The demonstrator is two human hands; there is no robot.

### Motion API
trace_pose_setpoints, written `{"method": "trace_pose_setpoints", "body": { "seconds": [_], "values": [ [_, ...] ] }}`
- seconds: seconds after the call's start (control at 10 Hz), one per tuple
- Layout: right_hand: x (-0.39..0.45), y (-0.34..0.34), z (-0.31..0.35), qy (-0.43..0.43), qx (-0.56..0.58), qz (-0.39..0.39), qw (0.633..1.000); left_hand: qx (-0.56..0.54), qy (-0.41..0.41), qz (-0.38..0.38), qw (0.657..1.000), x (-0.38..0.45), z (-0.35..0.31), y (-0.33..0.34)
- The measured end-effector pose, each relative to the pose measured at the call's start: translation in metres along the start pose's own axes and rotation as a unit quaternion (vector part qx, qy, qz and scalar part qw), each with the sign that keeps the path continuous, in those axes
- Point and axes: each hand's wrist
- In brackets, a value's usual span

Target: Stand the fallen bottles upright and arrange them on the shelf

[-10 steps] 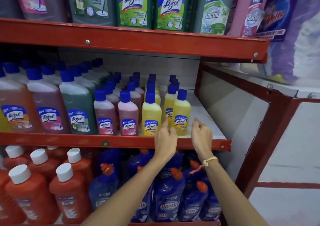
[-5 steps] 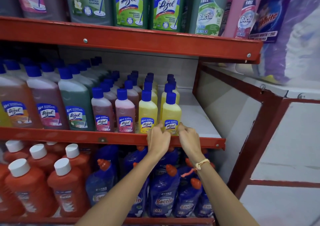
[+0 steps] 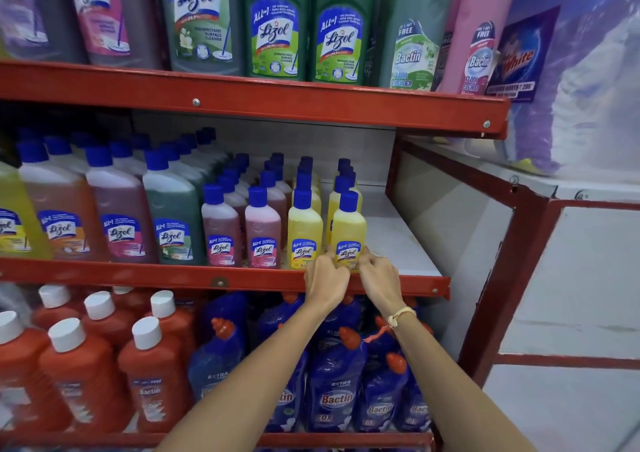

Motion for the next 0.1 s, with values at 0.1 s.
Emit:
{"method": "trace_pose_setpoints", "body": {
  "seconds": [0.1],
  "values": [
    [-0.0122,0.0017,0.0057,-0.032,-0.013,-0.017,0.999,0.020,0.020,0.001,1.000,-0.0047,0.0093,-0.0024]
  ]
}}
Point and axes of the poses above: each hand's wrist, its own x-axis towards the middle knuckle, its own y-axis out of the palm, z = x × y, and after that the axes turned 9 degrees about z, right-handed
